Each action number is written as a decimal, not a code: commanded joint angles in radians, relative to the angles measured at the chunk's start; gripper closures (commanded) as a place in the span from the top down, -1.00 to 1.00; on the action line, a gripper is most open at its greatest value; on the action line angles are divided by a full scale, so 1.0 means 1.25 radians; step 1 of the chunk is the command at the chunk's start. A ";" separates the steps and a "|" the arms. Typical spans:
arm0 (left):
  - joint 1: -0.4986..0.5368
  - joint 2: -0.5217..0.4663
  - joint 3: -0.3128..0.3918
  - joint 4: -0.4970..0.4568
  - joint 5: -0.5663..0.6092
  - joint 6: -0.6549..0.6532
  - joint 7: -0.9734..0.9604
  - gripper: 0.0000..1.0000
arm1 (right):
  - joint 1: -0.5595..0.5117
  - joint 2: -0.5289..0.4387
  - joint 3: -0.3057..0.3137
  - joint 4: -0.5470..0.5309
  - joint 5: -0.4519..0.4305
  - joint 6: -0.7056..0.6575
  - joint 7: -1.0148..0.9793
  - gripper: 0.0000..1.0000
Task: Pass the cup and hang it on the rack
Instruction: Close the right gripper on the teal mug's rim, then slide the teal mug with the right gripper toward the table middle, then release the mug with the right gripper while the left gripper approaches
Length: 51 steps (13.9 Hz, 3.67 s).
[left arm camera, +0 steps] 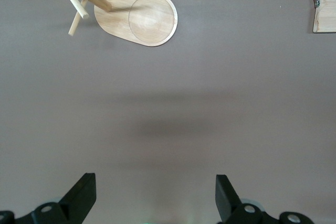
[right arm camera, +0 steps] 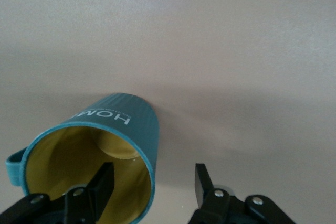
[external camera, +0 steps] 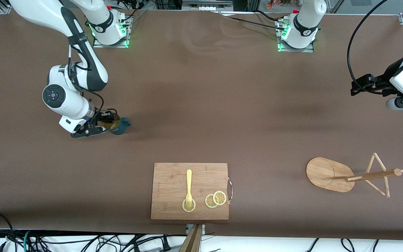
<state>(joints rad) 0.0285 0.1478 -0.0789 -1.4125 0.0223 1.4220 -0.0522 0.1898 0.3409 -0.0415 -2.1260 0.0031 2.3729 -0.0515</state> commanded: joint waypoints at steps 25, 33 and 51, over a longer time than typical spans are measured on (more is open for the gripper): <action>0.012 0.007 0.004 0.019 -0.008 -0.002 0.006 1.00 | 0.314 0.233 0.086 0.571 0.097 -0.313 0.678 -1.00; 0.015 0.014 -0.001 0.019 -0.008 -0.002 0.004 1.00 | 0.555 0.430 0.077 0.788 0.065 -0.243 0.900 -1.00; 0.018 0.028 0.004 -0.039 -0.009 -0.066 0.490 1.00 | 0.605 0.473 0.075 0.785 0.029 -0.210 0.953 -0.93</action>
<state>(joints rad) 0.0384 0.2032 -0.0782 -1.4497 0.0211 1.3454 0.3899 0.9397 0.9121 0.0562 -1.1781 0.0557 2.1134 1.1159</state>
